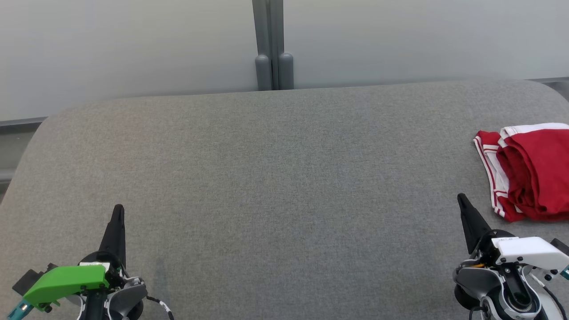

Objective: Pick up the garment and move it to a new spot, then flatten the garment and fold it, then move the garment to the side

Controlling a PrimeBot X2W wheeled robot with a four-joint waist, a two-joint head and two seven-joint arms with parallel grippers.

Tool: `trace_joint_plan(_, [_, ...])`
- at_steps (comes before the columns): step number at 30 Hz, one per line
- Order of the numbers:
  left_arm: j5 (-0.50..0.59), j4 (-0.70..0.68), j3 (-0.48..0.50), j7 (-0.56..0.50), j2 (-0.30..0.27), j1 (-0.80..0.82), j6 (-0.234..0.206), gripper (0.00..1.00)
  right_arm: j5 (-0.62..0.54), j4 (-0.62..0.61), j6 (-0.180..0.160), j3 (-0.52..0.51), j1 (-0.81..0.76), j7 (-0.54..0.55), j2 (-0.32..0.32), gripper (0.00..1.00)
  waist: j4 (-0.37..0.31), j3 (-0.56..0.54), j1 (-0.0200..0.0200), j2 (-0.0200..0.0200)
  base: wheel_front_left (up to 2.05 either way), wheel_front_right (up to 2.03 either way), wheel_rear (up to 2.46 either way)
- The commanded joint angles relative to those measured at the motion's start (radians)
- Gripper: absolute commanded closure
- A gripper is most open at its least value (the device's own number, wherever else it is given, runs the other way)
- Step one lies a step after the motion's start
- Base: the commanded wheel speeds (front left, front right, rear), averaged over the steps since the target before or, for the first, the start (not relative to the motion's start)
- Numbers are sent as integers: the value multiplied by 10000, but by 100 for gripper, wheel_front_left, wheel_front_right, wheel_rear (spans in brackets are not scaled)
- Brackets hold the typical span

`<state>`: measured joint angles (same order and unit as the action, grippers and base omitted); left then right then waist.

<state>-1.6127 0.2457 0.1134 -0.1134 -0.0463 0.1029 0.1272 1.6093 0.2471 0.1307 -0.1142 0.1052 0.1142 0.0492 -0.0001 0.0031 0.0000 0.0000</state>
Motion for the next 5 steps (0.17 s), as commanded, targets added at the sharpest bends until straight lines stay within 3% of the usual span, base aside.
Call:
trace_joint_plan(1, [-6,-20,26,-47,-73,109,65,100,66,-53,0,-17,59,36,9,100,1,0,0,0,0,0,0])
trace_joint_plan(5, [-6,-21,26,-47,-73,109,65,100,66,-53,0,-17,59,36,9,100,1,0,0,0,0,0,0])
